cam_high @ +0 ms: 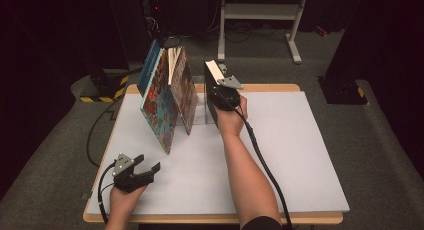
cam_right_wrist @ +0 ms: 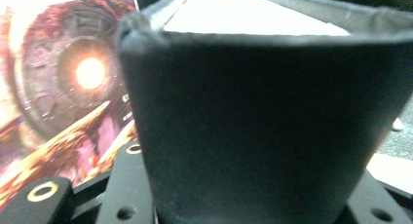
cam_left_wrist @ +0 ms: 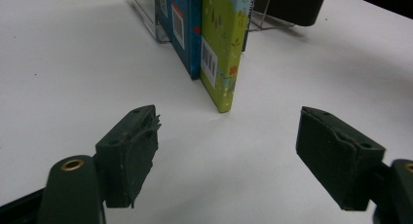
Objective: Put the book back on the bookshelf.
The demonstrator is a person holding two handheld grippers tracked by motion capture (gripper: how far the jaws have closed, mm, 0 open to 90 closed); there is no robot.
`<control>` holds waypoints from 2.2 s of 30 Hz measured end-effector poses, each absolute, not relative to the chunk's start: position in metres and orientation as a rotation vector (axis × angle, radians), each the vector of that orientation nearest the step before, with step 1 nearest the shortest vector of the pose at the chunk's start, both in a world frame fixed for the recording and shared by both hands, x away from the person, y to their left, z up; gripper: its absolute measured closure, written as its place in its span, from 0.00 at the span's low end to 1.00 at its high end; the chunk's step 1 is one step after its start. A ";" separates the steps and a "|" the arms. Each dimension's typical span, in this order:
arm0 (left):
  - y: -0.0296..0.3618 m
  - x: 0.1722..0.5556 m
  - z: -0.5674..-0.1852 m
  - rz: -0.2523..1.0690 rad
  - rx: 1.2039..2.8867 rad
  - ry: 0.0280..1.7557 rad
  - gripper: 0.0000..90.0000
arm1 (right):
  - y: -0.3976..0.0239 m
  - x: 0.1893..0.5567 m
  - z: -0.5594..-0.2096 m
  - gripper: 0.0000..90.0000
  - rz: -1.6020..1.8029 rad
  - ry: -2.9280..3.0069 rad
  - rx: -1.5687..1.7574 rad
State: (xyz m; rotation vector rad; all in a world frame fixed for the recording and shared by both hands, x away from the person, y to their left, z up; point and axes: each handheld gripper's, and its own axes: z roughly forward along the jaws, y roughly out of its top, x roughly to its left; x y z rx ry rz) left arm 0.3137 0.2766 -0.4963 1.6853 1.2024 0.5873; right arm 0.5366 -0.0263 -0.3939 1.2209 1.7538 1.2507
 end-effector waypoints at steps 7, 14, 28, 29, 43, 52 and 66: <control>0.279 0.313 -0.495 0.593 1.668 1.205 0.26 | -0.022 0.543 -0.399 0.59 1.257 1.734 1.228; 0.278 0.313 -0.496 0.606 1.700 1.192 0.26 | -0.024 0.533 -0.404 0.54 1.259 1.760 1.232; 0.280 0.311 -0.496 0.601 1.688 1.203 0.26 | -0.053 0.498 -0.407 0.54 1.342 1.842 1.310; 0.280 0.311 -0.496 0.599 1.688 1.202 0.26 | -0.052 0.498 -0.406 0.55 1.339 1.847 1.307; 0.280 0.312 -0.495 0.590 1.672 1.185 0.24 | -0.032 0.501 -0.402 0.54 1.293 1.856 1.266; 0.282 0.311 -0.496 0.582 1.656 1.190 0.24 | -0.018 0.514 -0.402 0.52 1.297 1.857 1.270; 0.279 0.313 -0.498 0.569 1.661 1.197 0.23 | -0.017 0.516 -0.403 0.51 1.278 1.879 1.247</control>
